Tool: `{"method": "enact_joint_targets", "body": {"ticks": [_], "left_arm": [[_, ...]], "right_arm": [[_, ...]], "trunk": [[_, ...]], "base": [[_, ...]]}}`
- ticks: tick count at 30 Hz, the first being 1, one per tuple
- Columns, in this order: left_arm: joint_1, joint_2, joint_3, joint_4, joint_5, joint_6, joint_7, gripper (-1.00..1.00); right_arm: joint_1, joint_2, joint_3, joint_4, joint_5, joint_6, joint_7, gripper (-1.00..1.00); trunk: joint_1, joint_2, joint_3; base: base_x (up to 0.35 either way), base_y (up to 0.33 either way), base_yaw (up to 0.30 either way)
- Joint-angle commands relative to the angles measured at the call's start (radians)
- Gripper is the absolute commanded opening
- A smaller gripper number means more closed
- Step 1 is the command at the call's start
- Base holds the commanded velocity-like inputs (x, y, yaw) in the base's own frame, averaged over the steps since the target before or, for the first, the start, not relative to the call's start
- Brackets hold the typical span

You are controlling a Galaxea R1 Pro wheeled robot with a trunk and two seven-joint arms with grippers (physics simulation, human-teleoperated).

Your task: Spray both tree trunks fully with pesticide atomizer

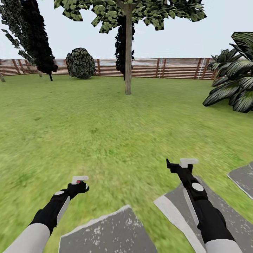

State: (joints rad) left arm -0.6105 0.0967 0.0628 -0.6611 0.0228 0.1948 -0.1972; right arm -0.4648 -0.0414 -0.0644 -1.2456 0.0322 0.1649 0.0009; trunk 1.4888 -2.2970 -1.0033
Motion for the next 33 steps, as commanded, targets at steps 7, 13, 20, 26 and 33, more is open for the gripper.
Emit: {"method": "enact_joint_targets", "body": {"ticks": [7, 13, 20, 26, 33], "left_arm": [[0.000, 0.000, 0.000, 0.000, 0.000, -0.001, -0.001, -1.00], [0.000, 0.000, 0.000, 0.000, 0.000, 0.000, 0.000, -1.00], [0.000, 0.000, 0.000, 0.000, 0.000, 0.000, 0.000, -1.00], [0.000, 0.000, 0.000, 0.000, 0.000, 0.000, 0.000, -1.00], [0.000, 0.000, 0.000, 0.000, 0.000, 0.000, -0.001, -1.00]], "right_arm": [[0.000, 0.000, 0.000, 0.000, 0.000, 0.000, 0.000, 1.00], [0.000, 0.000, 0.000, 0.000, 0.000, 0.000, 0.000, 1.00], [0.000, 0.000, 0.000, 0.000, 0.000, 0.000, 0.001, 1.00], [0.000, 0.000, 0.000, 0.000, 0.000, 0.000, 0.000, 1.00], [0.000, 0.000, 0.000, 0.000, 0.000, 0.000, 0.001, 1.00]], "trunk": [[0.000, 0.000, 0.000], [0.000, 0.000, 0.000], [0.000, 0.000, 0.000], [0.000, 0.000, 0.000], [0.000, 0.000, 0.000]], "base": [[0.340, 0.089, 0.000], [0.340, 0.089, 0.000], [0.340, 0.089, 0.000], [0.340, 0.089, 0.000], [0.340, 0.089, 0.000]]}}
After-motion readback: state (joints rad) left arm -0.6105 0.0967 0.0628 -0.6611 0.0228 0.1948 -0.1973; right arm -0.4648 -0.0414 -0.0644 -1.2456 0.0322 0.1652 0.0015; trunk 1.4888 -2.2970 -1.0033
